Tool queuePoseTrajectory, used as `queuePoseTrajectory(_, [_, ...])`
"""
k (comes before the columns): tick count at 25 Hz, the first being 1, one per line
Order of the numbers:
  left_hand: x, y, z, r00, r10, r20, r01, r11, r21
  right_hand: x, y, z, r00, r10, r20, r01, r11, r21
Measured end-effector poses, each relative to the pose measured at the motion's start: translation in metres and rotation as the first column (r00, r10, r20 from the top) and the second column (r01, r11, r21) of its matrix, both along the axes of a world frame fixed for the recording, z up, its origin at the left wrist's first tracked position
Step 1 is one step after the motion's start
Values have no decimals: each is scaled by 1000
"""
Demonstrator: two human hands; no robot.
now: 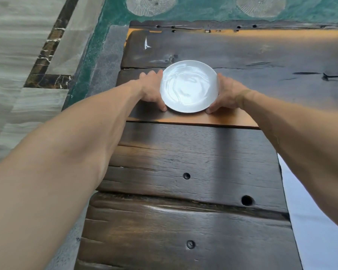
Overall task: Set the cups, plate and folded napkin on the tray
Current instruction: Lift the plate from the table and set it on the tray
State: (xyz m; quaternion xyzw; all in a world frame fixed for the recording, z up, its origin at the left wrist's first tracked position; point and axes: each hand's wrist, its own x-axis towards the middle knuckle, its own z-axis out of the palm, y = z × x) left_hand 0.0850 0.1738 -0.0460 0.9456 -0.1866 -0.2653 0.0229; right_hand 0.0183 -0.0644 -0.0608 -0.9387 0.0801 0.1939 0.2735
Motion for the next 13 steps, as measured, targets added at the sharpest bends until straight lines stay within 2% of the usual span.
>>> queuePoseTrajectory(5, [-16,-1,9,995,76,63,-73,996,-52,-11,4,14,997,-2,74,-2,999,53])
queuePoseTrajectory(13, [-74,1,60,994,85,67,-76,990,-122,-70,10,68,994,-23,110,16,998,65])
